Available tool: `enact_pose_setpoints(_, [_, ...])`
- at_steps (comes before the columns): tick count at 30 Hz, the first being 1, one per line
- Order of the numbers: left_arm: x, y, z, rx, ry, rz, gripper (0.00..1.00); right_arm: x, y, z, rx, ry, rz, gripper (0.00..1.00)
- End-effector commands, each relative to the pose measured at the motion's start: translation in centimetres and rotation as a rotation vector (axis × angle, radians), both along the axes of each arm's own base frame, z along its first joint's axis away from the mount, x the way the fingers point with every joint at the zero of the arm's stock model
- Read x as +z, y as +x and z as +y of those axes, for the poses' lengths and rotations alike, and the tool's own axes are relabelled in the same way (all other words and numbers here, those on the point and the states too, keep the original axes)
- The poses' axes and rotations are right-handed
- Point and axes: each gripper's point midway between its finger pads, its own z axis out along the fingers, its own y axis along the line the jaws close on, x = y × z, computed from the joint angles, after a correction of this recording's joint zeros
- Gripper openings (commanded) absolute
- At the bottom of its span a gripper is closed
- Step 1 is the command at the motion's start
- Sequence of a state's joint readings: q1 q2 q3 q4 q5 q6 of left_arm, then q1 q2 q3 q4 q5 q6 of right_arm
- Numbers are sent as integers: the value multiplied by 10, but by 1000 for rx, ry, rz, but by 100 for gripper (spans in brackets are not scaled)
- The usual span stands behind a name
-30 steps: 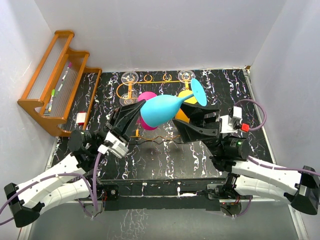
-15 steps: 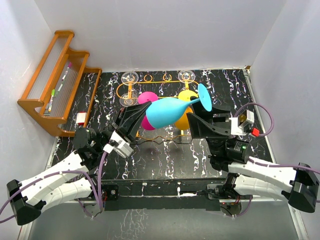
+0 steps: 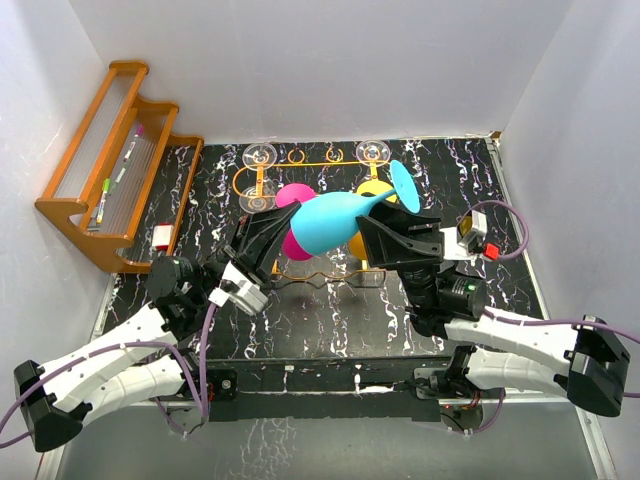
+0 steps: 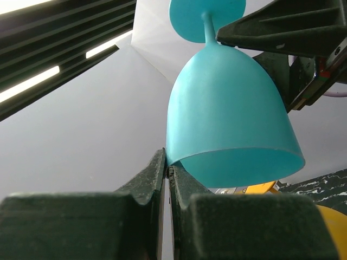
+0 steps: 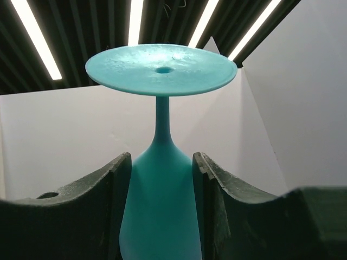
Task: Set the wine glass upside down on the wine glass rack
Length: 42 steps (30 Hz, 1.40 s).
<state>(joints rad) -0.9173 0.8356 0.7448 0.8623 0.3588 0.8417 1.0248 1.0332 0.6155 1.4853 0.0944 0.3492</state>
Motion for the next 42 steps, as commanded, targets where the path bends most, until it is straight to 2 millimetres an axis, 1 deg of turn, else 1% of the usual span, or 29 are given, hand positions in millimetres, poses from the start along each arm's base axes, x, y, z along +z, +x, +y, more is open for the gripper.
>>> enact_pose_setpoints(1, [8,-14,5,-35,-27,-57,0,34,-23,-43,18,218,-110,49])
enact_pose_setpoints(4, [8,-14,6,-32,-26,-59,0,34,-23,-42,29,220,-108,49])
enact_pose_setpoints(5, [9,-15,6,-31,-26,-63,0,34,-23,-42,33,225,-107,47])
enact_pose_setpoints(8, [11,-14,7,-27,-28,-64,0,34,-25,-48,40,258,-111,46])
enact_pose_setpoints(9, [11,-14,7,-27,-29,-65,0,35,-25,-50,40,265,-110,48])
enact_pose_setpoints(11, [12,-14,7,-26,-30,-67,0,37,-26,-52,40,272,-113,58])
enact_pose_setpoints(14, [10,-15,6,-28,-26,-68,0,39,-27,-54,44,273,-116,62])
enact_pose_setpoints(16, [9,-15,6,-29,-23,-69,0,39,-28,-54,46,274,-115,68])
enact_pose_setpoints(18, [9,-15,6,-28,-23,-70,0,39,-27,-55,44,277,-114,70])
enact_pose_setpoints(33, [7,-14,5,-24,-17,-75,0,47,-38,-74,-52,285,-183,70])
enact_pose_setpoints(38, [5,-15,4,-30,-14,-75,0,44,-36,-65,-35,258,-180,69])
enact_pose_setpoints(42, [10,-15,5,-32,-24,-68,0,40,-33,-56,-6,243,-172,65])
